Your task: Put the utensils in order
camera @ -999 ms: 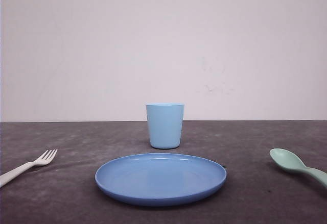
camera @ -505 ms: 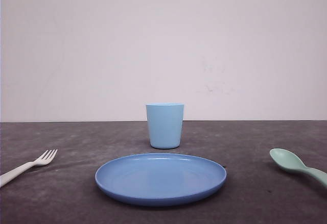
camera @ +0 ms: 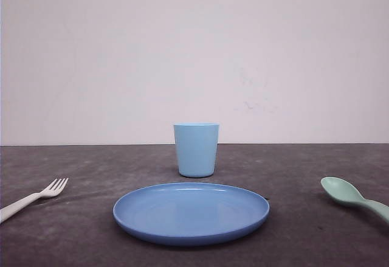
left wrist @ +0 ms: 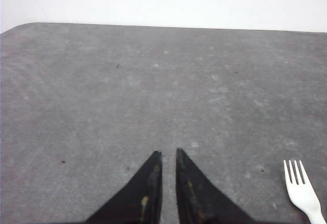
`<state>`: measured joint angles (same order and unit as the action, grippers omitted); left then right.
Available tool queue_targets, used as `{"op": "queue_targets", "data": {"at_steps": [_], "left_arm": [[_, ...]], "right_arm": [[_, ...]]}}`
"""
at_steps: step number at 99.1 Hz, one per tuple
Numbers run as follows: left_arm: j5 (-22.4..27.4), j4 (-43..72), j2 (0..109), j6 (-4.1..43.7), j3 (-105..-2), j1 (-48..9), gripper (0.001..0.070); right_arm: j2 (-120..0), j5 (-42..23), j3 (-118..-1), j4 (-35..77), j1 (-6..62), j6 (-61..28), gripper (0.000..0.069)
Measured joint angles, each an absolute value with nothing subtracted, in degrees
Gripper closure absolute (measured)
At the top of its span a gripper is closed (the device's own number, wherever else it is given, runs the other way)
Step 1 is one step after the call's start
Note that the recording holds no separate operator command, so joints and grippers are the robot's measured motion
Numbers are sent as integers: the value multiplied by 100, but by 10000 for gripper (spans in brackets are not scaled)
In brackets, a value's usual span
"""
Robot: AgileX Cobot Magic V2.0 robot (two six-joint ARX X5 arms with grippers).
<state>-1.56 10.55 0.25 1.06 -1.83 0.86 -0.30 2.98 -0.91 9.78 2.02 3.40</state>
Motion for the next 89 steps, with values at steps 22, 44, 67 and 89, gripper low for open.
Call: {"op": "queue_targets", "data": {"at_steps": [22,44,67,89], "left_arm": [[-132,1050,25,290,-183,86,685],[137,355,25,993,-185,86,685],[513,8,75,1629,-729,86,685],[797,338,526,1723,-2032,86,685]], "right_arm": [[-30,298,-91,969,202,539,671],[-30,399,-150,727,202,1090,679],[-167,755,-1313,921,202,1743,681],[-1017,910,-2897,2093,202,1752,681]]}}
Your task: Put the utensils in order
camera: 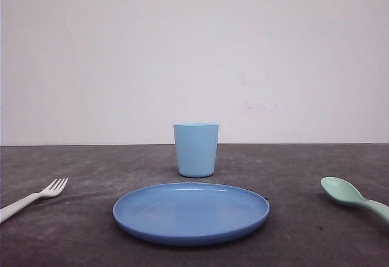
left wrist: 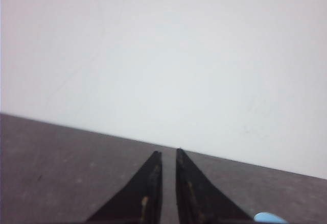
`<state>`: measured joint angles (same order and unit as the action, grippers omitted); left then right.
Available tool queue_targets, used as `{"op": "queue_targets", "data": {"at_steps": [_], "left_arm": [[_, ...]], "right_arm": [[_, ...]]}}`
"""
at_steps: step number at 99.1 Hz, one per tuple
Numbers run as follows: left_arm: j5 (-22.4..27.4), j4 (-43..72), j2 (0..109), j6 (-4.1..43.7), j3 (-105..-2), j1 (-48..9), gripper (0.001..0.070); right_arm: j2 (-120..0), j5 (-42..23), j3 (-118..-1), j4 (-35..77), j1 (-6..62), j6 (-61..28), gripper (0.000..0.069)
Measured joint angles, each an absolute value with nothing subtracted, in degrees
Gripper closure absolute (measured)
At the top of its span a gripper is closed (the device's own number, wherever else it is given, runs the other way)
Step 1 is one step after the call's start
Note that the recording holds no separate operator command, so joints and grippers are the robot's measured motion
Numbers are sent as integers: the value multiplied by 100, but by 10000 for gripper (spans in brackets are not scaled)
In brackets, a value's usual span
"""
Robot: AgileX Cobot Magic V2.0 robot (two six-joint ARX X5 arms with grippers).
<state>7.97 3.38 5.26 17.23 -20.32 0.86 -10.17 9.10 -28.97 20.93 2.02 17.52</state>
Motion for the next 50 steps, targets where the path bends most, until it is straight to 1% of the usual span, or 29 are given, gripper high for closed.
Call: {"op": "queue_targets", "data": {"at_steps": [8,29,41,50], "left_arm": [[950,720,854,1691,-2515,86,685],[1527,1868,2069,1299,-3892,84,685],[1632,2517,2832,998,-4547,54,685],[1625,2880,3334,766,-4805,8,685]], "right_arm": [[-1415,930,-3479,2561,202,1627,681],[-2558,1094,-4729,3594,204,1133,681],[-3166,1096,-5000,3857,209,862,681],[-3588,1092,-5004,3988,224,709,681]]}}
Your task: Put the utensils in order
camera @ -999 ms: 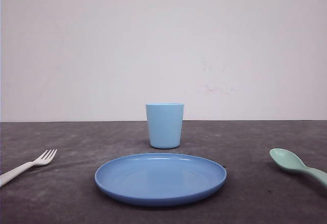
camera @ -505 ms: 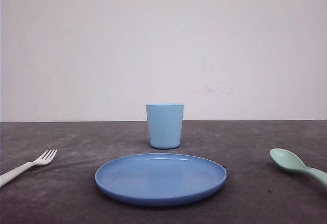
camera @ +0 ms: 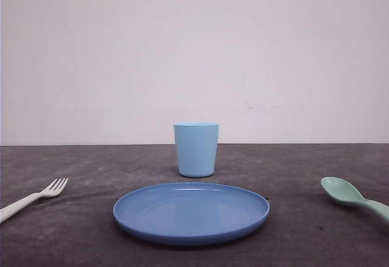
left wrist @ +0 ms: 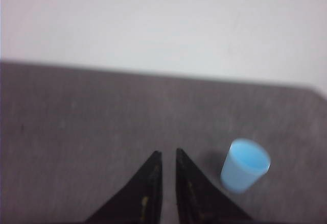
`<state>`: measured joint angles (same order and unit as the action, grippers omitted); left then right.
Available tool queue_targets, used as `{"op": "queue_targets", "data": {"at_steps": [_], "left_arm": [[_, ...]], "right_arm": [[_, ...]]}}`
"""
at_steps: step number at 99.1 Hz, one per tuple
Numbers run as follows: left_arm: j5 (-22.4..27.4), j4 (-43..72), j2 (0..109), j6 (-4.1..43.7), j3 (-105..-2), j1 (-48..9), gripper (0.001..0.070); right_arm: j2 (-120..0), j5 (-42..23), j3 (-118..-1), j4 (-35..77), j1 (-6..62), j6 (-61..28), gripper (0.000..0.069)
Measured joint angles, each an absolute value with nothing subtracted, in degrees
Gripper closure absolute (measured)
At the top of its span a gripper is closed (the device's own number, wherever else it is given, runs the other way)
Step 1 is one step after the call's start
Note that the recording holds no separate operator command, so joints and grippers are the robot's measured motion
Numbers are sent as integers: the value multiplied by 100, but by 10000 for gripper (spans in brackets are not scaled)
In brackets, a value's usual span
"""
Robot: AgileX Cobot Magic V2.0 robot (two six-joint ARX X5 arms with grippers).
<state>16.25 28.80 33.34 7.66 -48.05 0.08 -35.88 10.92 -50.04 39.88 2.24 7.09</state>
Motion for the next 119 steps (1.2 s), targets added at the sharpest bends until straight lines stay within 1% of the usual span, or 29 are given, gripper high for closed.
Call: {"op": "queue_targets", "data": {"at_steps": [8,21,35,49,63,68,73,76,79,84,87,93,97,102,106,113,119], "left_arm": [[1455,3059,3717,650,-4847,-78,685],[1002,3376,4303,548,-4847,-281,685],[622,3474,4698,486,-4847,-482,685],[589,3531,4943,414,-4847,-517,685],[587,3555,4969,403,-4847,-517,685],[587,3559,4969,403,-4847,-517,683],[587,3557,4969,403,-4847,-517,679],[587,3557,4969,403,-4847,-517,668],[587,3559,4969,403,-4847,-517,642],[587,3557,4969,403,-4847,-517,563],[587,3559,4969,403,-4847,-517,497],[587,3566,4969,405,-4847,-517,364],[587,3588,4969,405,-4847,-517,288],[587,3632,4969,405,-4847,-517,241],[585,3675,4971,405,-4847,-517,221],[585,3780,4974,416,-4847,-517,206],[582,3854,4998,460,-4847,-539,202]], "right_arm": [[-4005,1066,-5004,4112,268,596,681],[-4626,950,-5004,4248,390,526,681],[-5076,775,-5004,4265,436,467,681],[-5356,764,-5004,4268,436,440,681],[-5415,753,-5004,4268,436,423,680],[-5415,753,-5004,4265,436,421,670],[-5415,753,-5004,4268,436,403,620],[-5415,753,-5004,4268,436,392,566],[-5415,753,-5004,4270,436,384,497],[-5415,753,-5004,4276,436,384,371],[-5415,753,-5004,4281,436,384,299],[-5415,753,-5004,4283,436,384,178],[-5415,753,-5004,4285,436,384,129],[-5415,753,-5004,4287,436,381,86],[-5415,753,-5004,4289,436,377,60],[-5415,753,-5004,4303,436,357,10],[-5415,751,-5004,4309,436,333,11]]}}
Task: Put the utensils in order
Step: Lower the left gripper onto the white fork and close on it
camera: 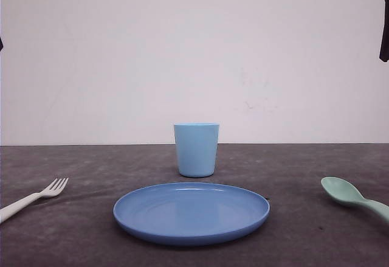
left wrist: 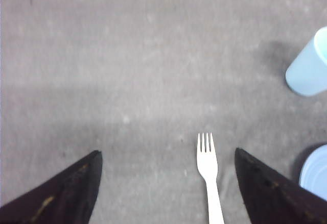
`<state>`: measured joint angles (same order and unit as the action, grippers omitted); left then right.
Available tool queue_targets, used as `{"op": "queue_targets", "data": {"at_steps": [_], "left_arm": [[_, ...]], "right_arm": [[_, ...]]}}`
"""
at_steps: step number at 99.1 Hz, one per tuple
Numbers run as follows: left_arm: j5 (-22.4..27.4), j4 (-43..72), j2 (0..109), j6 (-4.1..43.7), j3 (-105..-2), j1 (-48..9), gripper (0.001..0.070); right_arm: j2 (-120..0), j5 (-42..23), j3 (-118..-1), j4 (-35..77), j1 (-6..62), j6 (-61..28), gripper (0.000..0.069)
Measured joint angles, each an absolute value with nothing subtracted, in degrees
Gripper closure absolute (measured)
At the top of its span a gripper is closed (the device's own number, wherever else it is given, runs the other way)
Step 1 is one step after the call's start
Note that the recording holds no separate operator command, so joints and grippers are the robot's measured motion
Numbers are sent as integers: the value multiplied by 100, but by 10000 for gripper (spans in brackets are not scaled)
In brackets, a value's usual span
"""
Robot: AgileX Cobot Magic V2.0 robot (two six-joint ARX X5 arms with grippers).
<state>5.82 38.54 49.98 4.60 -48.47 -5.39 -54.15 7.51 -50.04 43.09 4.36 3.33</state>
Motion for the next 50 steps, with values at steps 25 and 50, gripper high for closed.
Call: {"op": "queue_targets", "data": {"at_steps": [25,50], "left_arm": [[585,4051,5188,843,-4663,-1002,200],[392,3837,5583,1291,-4047,-1702,203]], "right_arm": [[-5415,751,-5004,4311,436,322,11],[-5415,751,-5004,4311,436,322,11]]}}
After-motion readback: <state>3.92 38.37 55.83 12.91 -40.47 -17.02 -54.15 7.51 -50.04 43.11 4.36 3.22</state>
